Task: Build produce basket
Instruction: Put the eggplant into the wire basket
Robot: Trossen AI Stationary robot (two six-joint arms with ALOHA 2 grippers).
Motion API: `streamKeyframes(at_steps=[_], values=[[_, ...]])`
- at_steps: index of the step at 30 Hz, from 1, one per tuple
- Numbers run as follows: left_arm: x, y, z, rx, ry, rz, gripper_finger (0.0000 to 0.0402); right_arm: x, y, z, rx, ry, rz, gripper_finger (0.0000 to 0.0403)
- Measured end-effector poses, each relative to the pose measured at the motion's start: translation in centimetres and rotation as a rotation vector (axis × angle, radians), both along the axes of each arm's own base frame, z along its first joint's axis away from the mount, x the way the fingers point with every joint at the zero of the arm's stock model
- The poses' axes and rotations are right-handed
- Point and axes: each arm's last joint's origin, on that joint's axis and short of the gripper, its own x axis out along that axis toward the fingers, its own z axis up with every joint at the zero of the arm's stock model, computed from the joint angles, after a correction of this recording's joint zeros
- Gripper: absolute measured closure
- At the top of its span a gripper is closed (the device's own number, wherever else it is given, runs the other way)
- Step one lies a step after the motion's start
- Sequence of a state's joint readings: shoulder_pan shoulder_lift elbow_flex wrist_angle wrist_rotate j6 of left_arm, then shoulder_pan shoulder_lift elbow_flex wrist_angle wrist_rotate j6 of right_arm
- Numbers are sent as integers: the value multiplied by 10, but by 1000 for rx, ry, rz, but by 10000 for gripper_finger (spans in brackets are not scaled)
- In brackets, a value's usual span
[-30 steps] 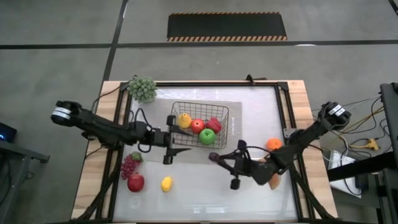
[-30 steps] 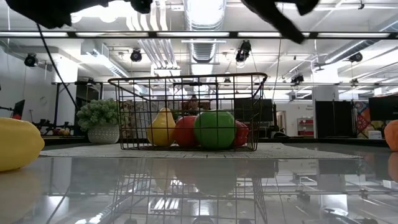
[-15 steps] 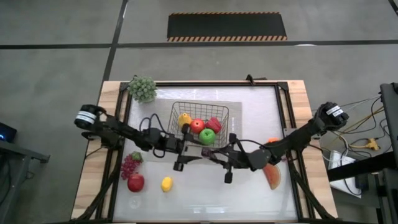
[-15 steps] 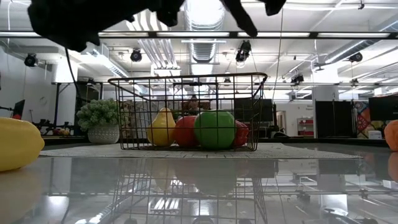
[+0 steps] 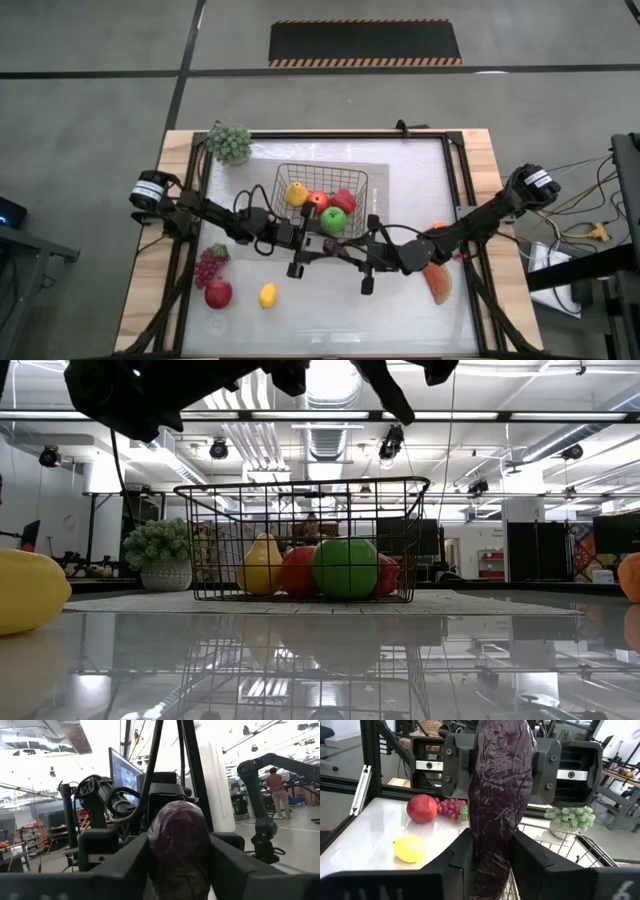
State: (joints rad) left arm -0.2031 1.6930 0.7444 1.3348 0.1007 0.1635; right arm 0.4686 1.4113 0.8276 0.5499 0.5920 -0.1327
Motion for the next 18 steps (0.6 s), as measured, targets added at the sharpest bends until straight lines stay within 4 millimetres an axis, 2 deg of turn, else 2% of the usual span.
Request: streamKeyframes(at_steps=[4,11,15,18], values=[[0,0,0,3,7,-1,293,0,0,0,-8,2,-1,281],[0,0,-1,5,9,-6,293,-1,-1,2,-16,0,-2,207],[-5,4,1,-3,17,26,293,-9,-4,13,-20,2,-8,163],[-13,14,8,-12,53,133,293,-20,-9,25,19,11,-20,138]])
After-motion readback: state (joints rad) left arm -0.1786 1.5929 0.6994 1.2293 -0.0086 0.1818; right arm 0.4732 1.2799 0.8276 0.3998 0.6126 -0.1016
